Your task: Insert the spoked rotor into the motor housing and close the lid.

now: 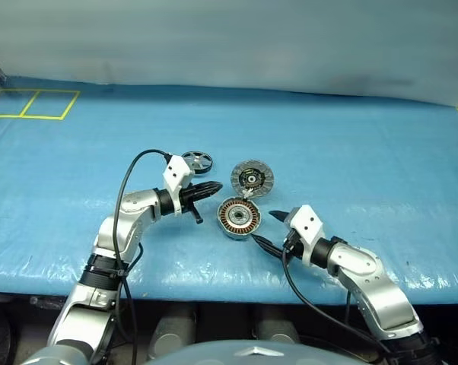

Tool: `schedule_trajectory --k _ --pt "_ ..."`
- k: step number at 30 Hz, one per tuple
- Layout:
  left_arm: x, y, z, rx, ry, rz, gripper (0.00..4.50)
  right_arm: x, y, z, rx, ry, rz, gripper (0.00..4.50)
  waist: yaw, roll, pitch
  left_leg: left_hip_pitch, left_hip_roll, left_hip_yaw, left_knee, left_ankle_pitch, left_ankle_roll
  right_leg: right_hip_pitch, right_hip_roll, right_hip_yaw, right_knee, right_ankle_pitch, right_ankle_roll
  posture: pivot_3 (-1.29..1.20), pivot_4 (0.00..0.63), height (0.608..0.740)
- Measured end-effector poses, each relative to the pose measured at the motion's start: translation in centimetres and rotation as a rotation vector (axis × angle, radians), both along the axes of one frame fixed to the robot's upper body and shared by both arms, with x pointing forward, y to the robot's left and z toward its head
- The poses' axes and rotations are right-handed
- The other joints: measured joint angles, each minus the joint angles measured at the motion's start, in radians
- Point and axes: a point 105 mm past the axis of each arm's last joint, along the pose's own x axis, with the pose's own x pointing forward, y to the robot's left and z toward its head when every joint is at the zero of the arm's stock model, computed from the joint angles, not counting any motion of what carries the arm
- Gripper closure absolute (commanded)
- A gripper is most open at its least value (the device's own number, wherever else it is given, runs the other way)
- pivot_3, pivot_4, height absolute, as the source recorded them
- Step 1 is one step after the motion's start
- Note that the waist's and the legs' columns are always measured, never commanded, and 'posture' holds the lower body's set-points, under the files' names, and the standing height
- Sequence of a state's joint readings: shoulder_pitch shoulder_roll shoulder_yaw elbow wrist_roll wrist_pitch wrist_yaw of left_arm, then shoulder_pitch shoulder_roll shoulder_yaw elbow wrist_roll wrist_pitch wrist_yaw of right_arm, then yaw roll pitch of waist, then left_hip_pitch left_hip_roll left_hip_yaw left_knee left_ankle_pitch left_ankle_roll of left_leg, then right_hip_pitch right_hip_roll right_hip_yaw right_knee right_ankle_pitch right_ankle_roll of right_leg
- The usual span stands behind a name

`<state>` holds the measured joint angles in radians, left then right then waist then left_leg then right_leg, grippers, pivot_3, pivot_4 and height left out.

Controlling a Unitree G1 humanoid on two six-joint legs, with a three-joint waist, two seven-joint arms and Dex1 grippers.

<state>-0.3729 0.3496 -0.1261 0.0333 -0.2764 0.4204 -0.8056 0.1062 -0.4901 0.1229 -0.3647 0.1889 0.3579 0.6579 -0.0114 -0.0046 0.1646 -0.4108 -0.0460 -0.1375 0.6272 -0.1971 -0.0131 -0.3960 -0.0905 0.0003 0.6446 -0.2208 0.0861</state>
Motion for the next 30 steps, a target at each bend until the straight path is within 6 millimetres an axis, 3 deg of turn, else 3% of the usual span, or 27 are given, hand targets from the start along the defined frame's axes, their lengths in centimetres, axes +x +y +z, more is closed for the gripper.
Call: schedule_trajectory --k 8,14,20,23,30 --pt "1.7 2.8 0.8 0.003 -0.038 0.188 4.49 -0.2 0.3 0.7 0.008 -0.014 0.032 0.49 -0.001 0.0 0.0 0.0 0.0 0.0 -0.001 0.0 0.0 0.0 0.0 0.0 0.0 0.0 0.001 0.0 0.15 0.74" --pt "1.6 3.5 0.4 -0.029 0.027 0.222 4.49 -1.0 0.1 0.9 -0.022 0.0 0.062 0.49 0.0 0.0 0.0 0.0 0.0 0.0 0.0 0.0 0.0 -0.001 0.0 0.0 0.0 0.0 0.0 0.0 0.15 0.74" --pt "2.8 4.9 3.6 -0.078 -0.024 0.243 4.49 -1.2 0.4 2.7 -0.011 -0.047 0.092 0.49 0.0 0.0 0.0 0.0 0.0 0.0 0.0 0.0 0.0 0.0 0.0 0.0 0.0 0.0 0.0 0.0 0.15 0.74" --pt "3.2 5.1 4.2 0.027 -0.025 0.151 3.63 -1.1 0.4 3.1 -0.022 -0.063 0.102 0.49 -0.001 0.0 0.0 0.0 0.0 0.001 0.0 0.0 0.0 0.0 0.0 0.0 0.0 0.0 0.0 0.0 0.15 0.74" --pt "6.0 5.5 2.6 0.378 0.035 0.037 1.39 -1.0 1.0 3.2 -0.025 -0.077 0.112 0.49 -0.001 -0.002 0.001 -0.001 0.0 0.0 -0.001 0.0 0.0 -0.001 0.001 0.0 0.0 0.001 0.001 0.0 0.15 0.74"
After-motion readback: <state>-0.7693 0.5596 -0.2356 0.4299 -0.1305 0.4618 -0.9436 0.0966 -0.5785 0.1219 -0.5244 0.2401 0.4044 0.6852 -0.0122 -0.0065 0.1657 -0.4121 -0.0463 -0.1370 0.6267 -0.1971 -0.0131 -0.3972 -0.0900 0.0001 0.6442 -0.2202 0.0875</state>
